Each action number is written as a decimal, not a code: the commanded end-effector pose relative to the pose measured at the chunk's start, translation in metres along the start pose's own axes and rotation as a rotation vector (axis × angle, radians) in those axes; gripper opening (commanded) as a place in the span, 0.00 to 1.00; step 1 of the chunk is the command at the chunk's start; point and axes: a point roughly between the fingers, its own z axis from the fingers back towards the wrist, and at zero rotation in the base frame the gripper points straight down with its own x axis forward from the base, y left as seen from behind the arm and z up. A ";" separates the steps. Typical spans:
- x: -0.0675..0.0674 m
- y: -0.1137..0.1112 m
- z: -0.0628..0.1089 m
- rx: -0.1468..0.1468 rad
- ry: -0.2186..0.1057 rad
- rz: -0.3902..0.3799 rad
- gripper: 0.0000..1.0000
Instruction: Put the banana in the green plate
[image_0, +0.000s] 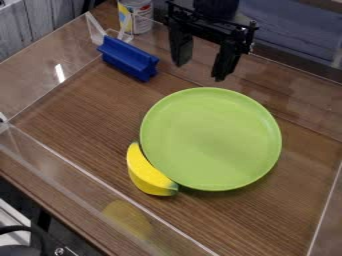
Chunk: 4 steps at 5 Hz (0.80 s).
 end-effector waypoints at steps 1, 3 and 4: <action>-0.009 0.001 -0.010 -0.007 0.020 0.115 1.00; -0.046 0.016 -0.032 -0.063 -0.012 0.513 1.00; -0.059 0.029 -0.041 -0.090 -0.024 0.662 1.00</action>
